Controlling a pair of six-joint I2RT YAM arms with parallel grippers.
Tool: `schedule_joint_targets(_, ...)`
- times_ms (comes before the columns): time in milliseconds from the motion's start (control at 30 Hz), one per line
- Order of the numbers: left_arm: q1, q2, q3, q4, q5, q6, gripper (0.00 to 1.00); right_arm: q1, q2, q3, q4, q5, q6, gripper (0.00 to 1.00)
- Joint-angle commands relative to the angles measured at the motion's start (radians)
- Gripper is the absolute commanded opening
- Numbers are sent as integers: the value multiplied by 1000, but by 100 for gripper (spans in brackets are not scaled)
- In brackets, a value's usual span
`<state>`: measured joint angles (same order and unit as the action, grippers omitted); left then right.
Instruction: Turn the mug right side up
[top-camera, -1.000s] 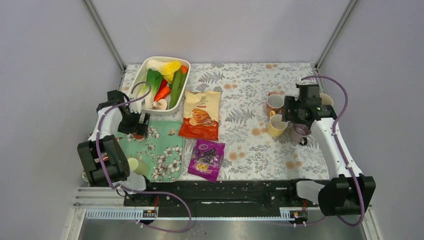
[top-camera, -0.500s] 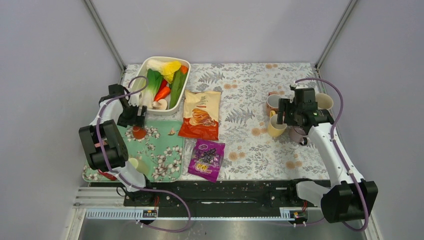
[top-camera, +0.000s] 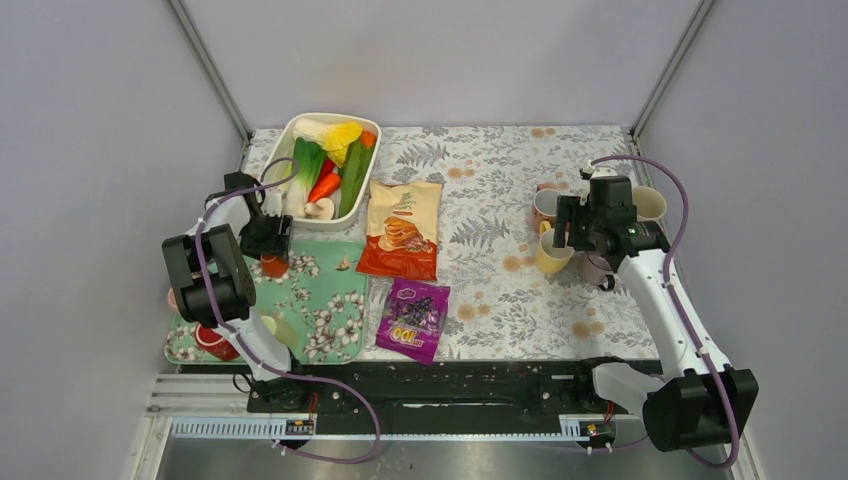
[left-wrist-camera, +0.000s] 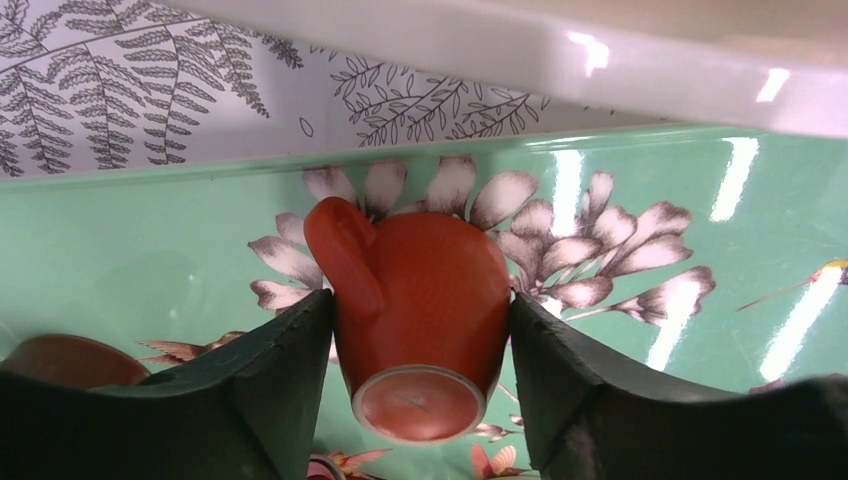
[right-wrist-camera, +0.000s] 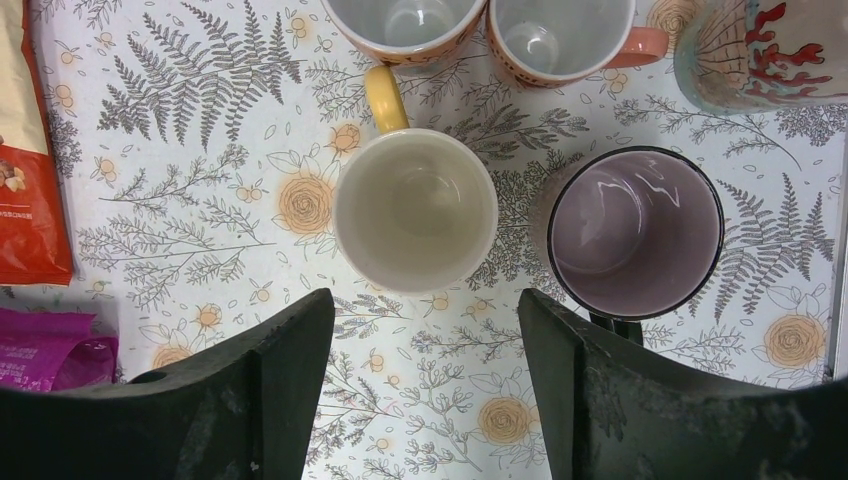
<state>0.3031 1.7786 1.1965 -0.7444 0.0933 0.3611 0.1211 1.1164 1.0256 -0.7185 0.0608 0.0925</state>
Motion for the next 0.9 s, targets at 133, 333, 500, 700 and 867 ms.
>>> schedule_joint_targets(133, 1, -67, -47, 3, 43, 1, 17, 14, -6, -4, 39, -15, -7, 77)
schedule_joint_targets(333, 0, -154, -51, -59, 157, 3, 0, 25, -47, -2, 38, -36, -5, 77)
schedule_joint_targets(500, -17, -210, -63, -76, 226, 13, 0, 52, -104, -10, 54, -108, 16, 77)
schedule_joint_targets(700, -51, -216, -53, -92, 283, 6, 0, 147, -128, -20, 96, -191, 53, 77)
schedule_joint_targets(867, -104, -281, 1, -153, 370, -9, 0, 269, -122, -54, 295, -380, 160, 84)
